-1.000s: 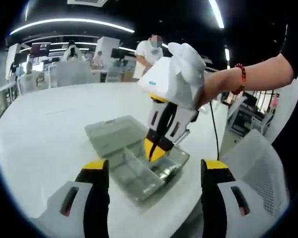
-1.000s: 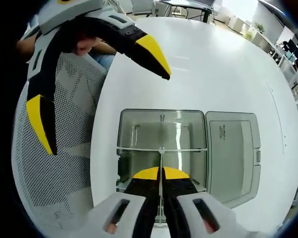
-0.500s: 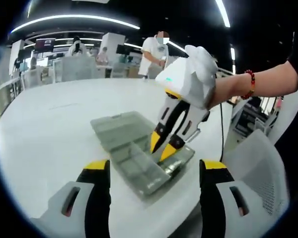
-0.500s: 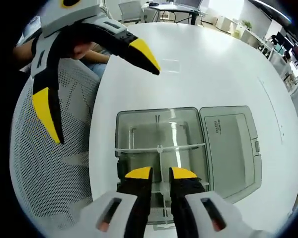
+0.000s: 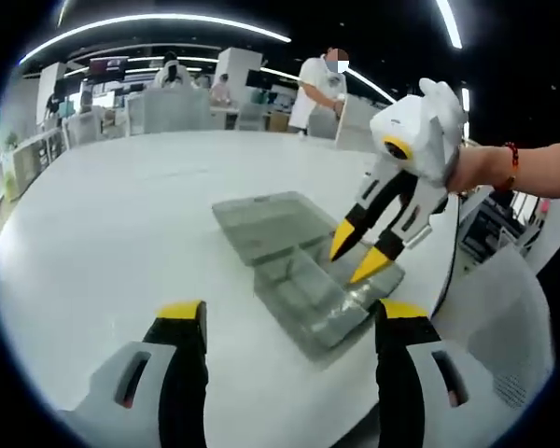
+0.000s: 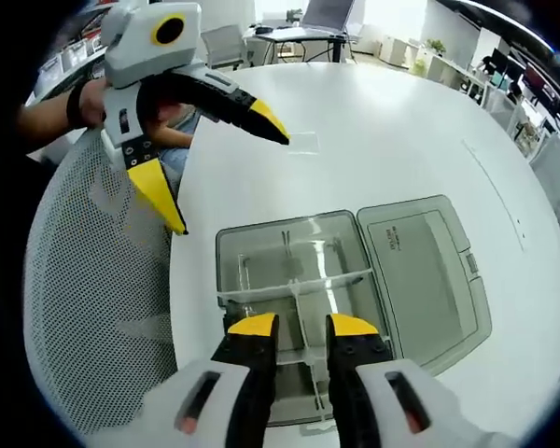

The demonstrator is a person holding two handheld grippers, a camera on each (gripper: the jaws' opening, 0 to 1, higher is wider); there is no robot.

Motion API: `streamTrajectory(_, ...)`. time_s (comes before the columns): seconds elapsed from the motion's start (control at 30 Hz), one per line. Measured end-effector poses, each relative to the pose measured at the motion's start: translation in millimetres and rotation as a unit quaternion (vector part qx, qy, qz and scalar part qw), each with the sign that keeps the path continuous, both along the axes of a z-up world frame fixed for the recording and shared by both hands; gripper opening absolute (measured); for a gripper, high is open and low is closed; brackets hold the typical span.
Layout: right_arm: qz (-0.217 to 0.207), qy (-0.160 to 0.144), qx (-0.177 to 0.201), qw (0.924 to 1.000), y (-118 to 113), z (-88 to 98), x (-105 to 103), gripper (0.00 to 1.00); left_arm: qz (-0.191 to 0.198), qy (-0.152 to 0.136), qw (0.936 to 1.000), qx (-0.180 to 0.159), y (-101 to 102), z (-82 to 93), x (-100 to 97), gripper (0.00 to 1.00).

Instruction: Insert the divider into the dual guide fixture by aligning both edges with the guide slots and pushing it downward to the bottom, including one-sided entry, uneven engagement, binding, and posture correction.

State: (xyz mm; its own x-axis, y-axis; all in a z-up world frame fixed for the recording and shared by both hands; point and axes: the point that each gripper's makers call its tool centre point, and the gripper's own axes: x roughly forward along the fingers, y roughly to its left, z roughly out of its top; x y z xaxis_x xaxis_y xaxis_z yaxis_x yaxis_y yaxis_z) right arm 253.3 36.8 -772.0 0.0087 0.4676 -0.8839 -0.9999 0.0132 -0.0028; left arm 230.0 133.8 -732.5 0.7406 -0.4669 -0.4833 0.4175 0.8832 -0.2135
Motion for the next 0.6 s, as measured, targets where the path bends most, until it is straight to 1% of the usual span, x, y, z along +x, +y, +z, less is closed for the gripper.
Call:
streamTrajectory(0.03, -0.003, 0.0, 0.001, 1.0, -0.4, 0.5, 0.2, 0.17, 0.003, 0.0, 1.0, 0.003, 2.2, -0.8, 1.2, 0.72)
streamTrajectory(0.07, -0.006, -0.001, 0.003, 1.0, -0.6, 1.6, 0.4, 0.18, 0.008, 0.006, 0.9999, 0.01, 5.6, -2.6, 2.0, 0.72)
streamTrajectory(0.13, -0.018, 0.004, 0.019, 0.9996, 1.2, 4.9, 0.3, 0.19, 0.013, 0.006, 0.9997, 0.021, 9.8, -3.3, 3.3, 0.72)
streamTrajectory(0.17, -0.028, 0.011, 0.029, 0.9991, 2.3, 6.7, 0.0, 0.19, 0.017, 0.009, 0.9995, 0.025, 12.4, -4.3, 4.3, 0.72)
streamTrajectory(0.2, -0.031, 0.013, 0.033, 0.9989, 2.2, 7.5, 0.2, 0.2, 0.023, 0.014, 0.9992, 0.03, 16.6, -6.2, 5.7, 0.72)
streamTrajectory(0.4, -0.04, 0.01, 0.046, 0.9981, 2.2, 10.3, -1.6, 0.22, 0.047, 0.021, 0.9974, 0.05, 34.3, -11.1, 11.2, 0.73)
streamTrajectory(0.43, -0.04, 0.009, 0.048, 0.998, 2.3, 10.4, -2.0, 0.23, 0.046, 0.024, 0.9965, 0.066, 38.7, -14.5, 11.6, 0.73)
streamTrajectory(0.47, -0.042, 0.008, 0.051, 0.9978, 2.7, 10.7, -2.7, 0.23, 0.045, 0.026, 0.996, 0.072, 40.3, -15.8, 11.4, 0.73)
streamTrajectory(0.53, -0.043, 0.008, 0.055, 0.9975, 3.0, 11.9, -4.7, 0.24, 0.049, 0.035, 0.9937, 0.095, 48.2, -20.4, 11.6, 0.72)
streamTrajectory(0.57, -0.044, 0.007, 0.057, 0.9974, 2.8, 12.7, -5.3, 0.24, 0.055, 0.036, 0.9929, 0.099, 51.7, -20.1, 13.3, 0.72)
streamTrajectory(0.6, -0.044, 0.006, 0.059, 0.9972, 2.8, 13.6, -5.2, 0.23, 0.059, 0.033, 0.9929, 0.097, 53.5, -19.4, 15.0, 0.72)
